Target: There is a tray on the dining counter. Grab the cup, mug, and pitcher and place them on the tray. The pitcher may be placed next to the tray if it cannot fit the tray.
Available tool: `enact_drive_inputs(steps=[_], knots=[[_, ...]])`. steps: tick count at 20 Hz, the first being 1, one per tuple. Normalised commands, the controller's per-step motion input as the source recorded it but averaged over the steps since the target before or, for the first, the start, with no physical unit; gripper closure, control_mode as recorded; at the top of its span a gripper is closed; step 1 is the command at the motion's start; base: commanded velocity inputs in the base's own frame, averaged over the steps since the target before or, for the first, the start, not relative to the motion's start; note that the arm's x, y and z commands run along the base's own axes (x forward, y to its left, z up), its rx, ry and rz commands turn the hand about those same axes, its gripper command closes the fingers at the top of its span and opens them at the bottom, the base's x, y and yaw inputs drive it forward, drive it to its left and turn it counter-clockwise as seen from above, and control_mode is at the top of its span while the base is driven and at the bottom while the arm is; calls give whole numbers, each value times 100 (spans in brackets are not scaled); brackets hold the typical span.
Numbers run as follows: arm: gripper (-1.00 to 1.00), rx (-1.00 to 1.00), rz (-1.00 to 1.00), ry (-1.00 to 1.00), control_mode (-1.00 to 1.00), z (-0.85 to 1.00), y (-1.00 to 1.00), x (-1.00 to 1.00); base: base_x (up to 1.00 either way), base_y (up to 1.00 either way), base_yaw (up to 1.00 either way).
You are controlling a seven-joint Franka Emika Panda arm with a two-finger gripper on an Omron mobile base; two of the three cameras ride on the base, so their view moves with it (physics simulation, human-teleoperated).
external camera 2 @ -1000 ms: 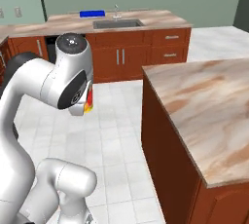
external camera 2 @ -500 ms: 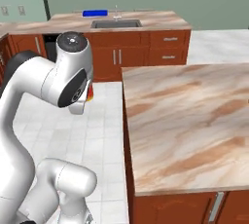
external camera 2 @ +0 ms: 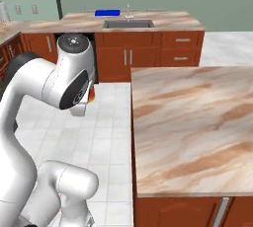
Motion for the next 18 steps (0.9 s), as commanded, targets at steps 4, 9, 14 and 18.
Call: enact_drive_inputs(steps=[4, 9, 14, 18], knots=[[100, 0, 0, 0, 100, 0, 0, 0, -77, -63, 0], [100, 0, 0, 0, 100, 0, 0, 0, -95, -7, 1], [100, 0, 0, 0, 100, 0, 0, 0, -45, -61, 13], [100, 0, 0, 0, 100, 0, 0, 0, 0, -100, 29]])
